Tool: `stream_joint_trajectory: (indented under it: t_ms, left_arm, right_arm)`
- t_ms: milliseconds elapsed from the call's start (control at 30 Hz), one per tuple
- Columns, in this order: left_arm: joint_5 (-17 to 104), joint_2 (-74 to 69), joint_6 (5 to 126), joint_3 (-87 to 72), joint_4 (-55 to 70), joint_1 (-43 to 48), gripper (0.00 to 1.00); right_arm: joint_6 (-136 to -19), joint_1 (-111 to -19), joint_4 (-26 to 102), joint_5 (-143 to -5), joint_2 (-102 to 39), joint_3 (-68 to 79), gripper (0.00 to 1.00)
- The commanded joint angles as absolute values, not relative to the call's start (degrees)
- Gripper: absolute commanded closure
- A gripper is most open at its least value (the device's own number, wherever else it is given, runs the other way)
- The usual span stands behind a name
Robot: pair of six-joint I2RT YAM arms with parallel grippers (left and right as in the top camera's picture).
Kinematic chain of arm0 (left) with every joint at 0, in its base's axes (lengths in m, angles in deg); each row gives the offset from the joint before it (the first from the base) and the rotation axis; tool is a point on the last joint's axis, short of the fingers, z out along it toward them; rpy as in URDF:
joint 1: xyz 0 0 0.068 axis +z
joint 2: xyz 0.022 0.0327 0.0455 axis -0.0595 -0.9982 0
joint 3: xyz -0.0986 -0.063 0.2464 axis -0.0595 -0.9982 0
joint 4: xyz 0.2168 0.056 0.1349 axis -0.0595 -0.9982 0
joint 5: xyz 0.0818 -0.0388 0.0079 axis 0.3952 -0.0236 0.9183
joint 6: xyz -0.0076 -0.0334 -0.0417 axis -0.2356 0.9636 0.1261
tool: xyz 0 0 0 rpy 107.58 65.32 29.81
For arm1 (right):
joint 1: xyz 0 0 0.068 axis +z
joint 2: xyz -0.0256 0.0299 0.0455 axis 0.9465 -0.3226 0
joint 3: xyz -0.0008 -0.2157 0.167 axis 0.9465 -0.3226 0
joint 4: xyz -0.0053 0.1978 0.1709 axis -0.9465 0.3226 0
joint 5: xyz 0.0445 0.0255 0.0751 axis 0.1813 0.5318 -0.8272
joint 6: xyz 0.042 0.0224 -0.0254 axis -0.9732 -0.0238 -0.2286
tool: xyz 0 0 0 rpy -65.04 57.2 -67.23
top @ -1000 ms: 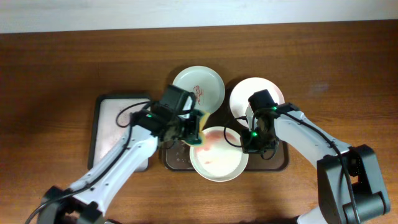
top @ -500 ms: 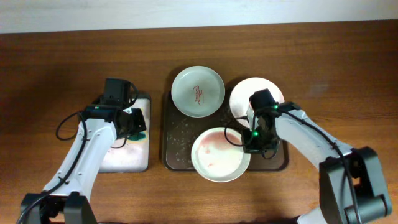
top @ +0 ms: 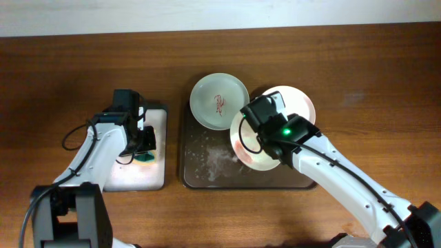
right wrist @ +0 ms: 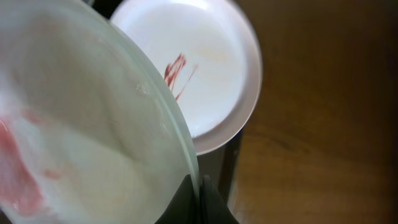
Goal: Clean dirty plates on tray and stack at the side
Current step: 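Lift the cleaned plate with the right gripper and carry it right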
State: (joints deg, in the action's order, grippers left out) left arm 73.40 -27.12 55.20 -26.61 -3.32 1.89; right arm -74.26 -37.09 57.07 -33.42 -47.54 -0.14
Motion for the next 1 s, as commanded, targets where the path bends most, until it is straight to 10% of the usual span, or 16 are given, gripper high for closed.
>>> stream_joint_trajectory:
  t_ms: [0, 767, 967]
  left_arm:
    - [73.8, -27.8, 54.1, -26.8, -2.6, 2.2, 1.00]
    - [72.1, -27.8, 54.1, -26.8, -1.7, 2.2, 1.00]
    - [72.0, -27.8, 53.9, -26.8, -1.6, 2.2, 1.00]
  right_arm:
    - [-74.6, -32.2, 56.7, -22.9, -46.2, 3.5, 0.96]
    - [-74.7, -21.8, 55.4, -6.7, -46.2, 3.5, 0.96]
    - [-91.8, -39.3, 56.1, -32.4, -46.2, 3.5, 0.96]
